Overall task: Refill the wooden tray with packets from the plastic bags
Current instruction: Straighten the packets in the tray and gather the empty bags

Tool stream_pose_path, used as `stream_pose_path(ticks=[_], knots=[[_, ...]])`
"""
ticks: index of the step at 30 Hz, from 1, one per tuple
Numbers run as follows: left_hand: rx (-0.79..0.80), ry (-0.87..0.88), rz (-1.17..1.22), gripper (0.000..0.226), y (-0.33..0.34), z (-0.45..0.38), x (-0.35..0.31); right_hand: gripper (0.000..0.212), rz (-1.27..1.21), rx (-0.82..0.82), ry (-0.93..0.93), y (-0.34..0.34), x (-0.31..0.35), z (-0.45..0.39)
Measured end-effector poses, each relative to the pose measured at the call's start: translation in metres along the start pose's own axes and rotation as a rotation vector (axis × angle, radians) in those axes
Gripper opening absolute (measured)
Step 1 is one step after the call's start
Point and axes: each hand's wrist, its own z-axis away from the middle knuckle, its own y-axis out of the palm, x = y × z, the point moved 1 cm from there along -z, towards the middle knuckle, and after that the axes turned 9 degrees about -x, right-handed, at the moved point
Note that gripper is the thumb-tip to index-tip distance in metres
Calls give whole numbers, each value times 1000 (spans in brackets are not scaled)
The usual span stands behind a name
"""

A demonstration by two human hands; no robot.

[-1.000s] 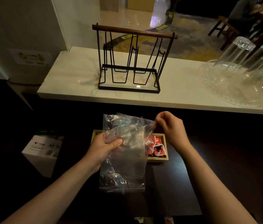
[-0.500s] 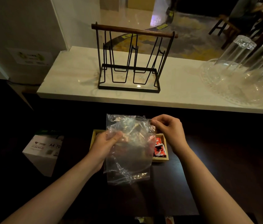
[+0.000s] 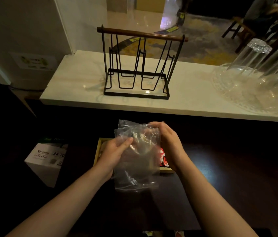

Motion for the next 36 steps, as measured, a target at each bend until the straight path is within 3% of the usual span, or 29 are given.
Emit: stream_pose_path(ticks=[4, 8, 10, 12, 15, 19, 21, 23, 25, 28, 31, 33, 36], knots=[[7, 11, -43, 19, -2, 3, 2, 9, 245, -204, -102, -2, 0, -4], [28, -18, -36, 23, -1, 4, 3, 13, 29, -360, -101, -3, -7, -3], [36, -25, -47, 24, -1, 3, 4, 23, -103, -300, -29, -3, -11, -3], [43, -38, -40, 25, -2, 2, 2, 31, -136, -131, 38, -5, -13, -3], [61, -43, -32, 30, -4, 2, 1, 25, -92, 20, 103, -3, -16, 1], [69, -75, 57, 45, -1, 4, 4, 22, -75, -321, 93, 0, -18, 1], [96, -71, 16, 51, 3, 8, 8, 20, -133, -417, 30, 1, -18, 0], [110, -37, -64, 36, 7, 11, 14, 20, -116, -456, -13, 1, -15, 0], [80, -12, -79, 18, 6, 10, 16, 26, -135, -416, 15, 1, -10, -1], [11, 25, -77, 21, 3, 5, 12, 52, -156, -175, 133, -5, -5, 1], [-74, 98, -53, 21, 0, -1, 5, 46, -54, 54, 262, -8, -12, 9], [-99, 148, -85, 16, -1, -3, 3, 34, -28, 80, 289, -8, -18, 12], [-82, 159, -105, 16, -2, -4, 4, 35, 8, 118, 321, -10, -18, 13]])
